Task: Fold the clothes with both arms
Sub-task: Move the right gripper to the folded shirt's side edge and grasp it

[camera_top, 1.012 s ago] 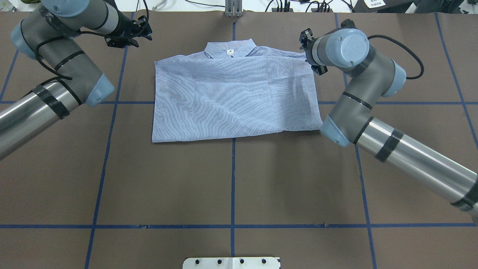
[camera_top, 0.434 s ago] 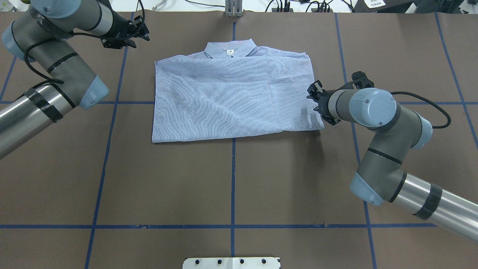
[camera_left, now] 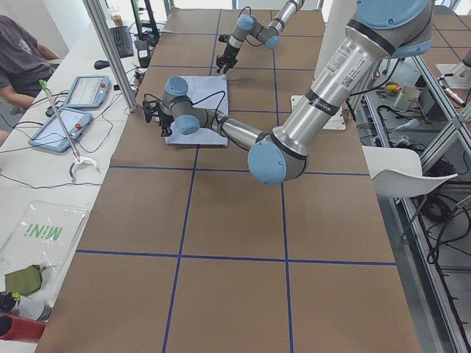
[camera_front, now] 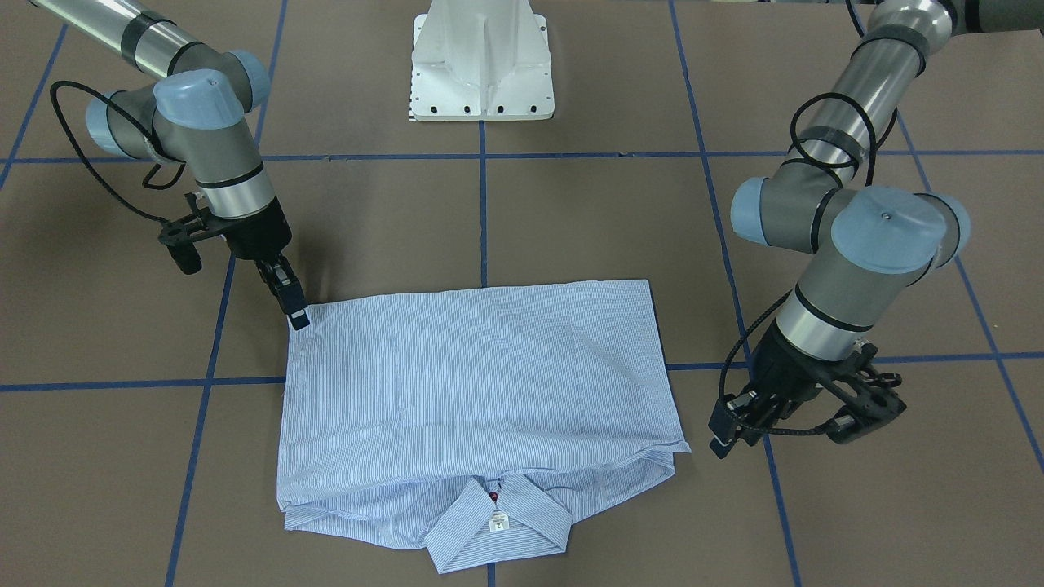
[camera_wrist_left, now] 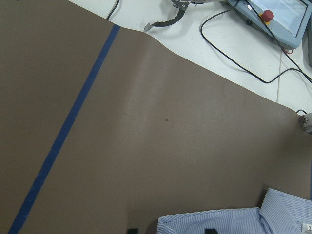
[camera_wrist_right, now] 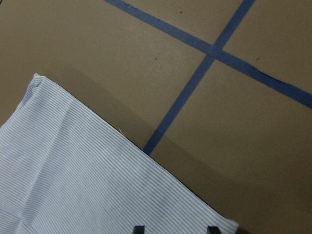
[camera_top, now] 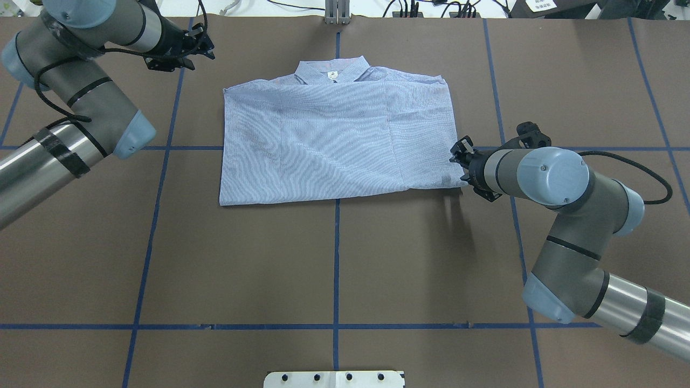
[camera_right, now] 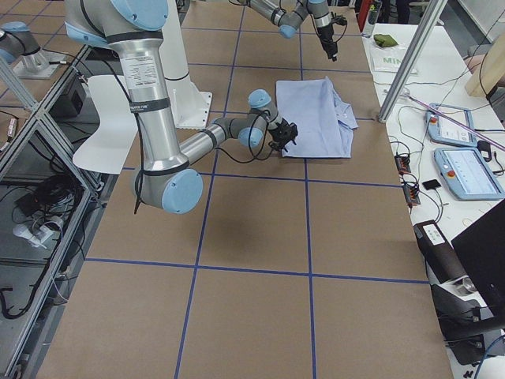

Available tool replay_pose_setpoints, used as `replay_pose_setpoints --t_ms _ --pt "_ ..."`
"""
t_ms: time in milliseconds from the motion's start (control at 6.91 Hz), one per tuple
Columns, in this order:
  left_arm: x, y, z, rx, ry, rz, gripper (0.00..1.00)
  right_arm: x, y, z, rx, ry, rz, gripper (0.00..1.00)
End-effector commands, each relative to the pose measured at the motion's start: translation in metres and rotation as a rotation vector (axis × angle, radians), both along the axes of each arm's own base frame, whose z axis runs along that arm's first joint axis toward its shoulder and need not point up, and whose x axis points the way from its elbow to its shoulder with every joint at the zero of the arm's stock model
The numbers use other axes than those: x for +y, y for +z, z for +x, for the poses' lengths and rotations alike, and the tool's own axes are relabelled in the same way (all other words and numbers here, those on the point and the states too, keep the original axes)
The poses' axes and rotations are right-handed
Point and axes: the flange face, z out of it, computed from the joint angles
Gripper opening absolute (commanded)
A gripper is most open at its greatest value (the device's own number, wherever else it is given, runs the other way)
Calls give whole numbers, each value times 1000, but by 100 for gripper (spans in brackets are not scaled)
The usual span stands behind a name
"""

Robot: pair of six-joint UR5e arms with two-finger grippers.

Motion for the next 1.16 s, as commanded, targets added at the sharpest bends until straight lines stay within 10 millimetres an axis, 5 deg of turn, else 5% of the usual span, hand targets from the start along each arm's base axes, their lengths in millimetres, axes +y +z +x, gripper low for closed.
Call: replay_pose_setpoints --t_ms 0,145,579,723,868,1012 --pt "0 3 0 -3 -2 -3 57 15 11 -16 29 -22 -36 94" --pt "0 3 0 -2 -3 -4 57 15 17 -23 17 7 -81 79" --pt "4 11 -3 -7 -3 -7 57 12 24 -28 32 11 -89 70" --pt "5 14 -4 -9 -5 -9 57 10 22 -28 29 17 -88 48" --pt "7 22 -6 -15 -5 -18 57 9 22 -28 28 20 -87 10" --pt "6 23 -6 -26 -24 -8 57 8 19 -26 22 22 -85 0"
